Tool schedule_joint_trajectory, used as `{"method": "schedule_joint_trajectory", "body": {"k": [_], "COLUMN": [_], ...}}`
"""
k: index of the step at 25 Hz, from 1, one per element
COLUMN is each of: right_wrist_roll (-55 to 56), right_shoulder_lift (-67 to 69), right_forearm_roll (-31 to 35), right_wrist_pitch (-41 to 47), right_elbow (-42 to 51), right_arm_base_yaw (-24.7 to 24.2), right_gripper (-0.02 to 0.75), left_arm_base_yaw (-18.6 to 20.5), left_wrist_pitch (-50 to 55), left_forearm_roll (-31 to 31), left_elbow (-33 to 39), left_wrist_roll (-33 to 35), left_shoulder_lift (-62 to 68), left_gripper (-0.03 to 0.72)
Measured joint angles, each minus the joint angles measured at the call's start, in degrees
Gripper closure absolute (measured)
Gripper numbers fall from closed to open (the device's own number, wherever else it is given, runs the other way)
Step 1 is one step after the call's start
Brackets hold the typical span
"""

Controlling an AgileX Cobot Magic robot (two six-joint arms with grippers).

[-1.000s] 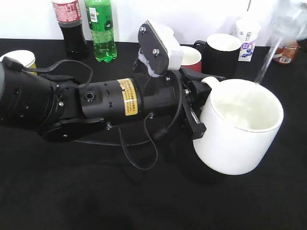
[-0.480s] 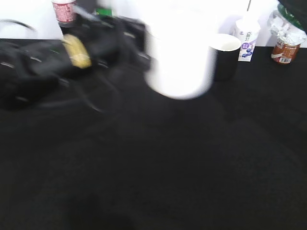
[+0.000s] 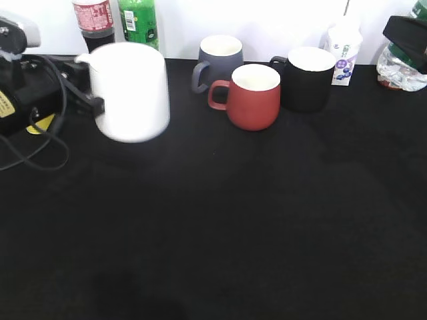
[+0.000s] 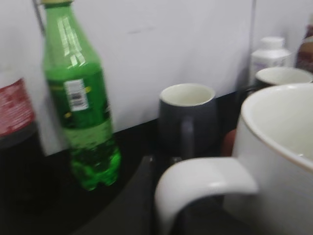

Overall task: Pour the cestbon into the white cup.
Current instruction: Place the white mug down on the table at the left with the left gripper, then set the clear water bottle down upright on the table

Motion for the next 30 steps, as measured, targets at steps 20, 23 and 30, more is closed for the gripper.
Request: {"method": "schedule_joint_trajectory", "body": {"k": [20, 23, 30], "right_wrist_roll": [0.0, 0.0, -6.0], "right_shoulder_lift": [0.0, 0.0, 2.0], "right_forearm_roll": [0.0, 0.0, 2.4], "right_wrist_pitch": [0.0, 0.0, 1.9], "right_elbow": [0.0, 0.0, 0.0], "right_arm_base_yaw": [0.0, 0.0, 0.0], "right_gripper": [0.248, 0.248, 0.248], "left_arm_base_yaw": [-2.9, -2.9, -2.9], "left_wrist_pitch": [-17.3, -18.1, -18.5], "left_forearm_roll": [-14.6, -14.6, -13.2], "left_elbow": [-16.9, -12.5, 6.9], "left_wrist_roll": [6.6, 6.5, 5.4], "left_shoulder_lift": [32.0, 30.2, 14.7], "left_gripper": [0.524, 0.407, 0.398]}}
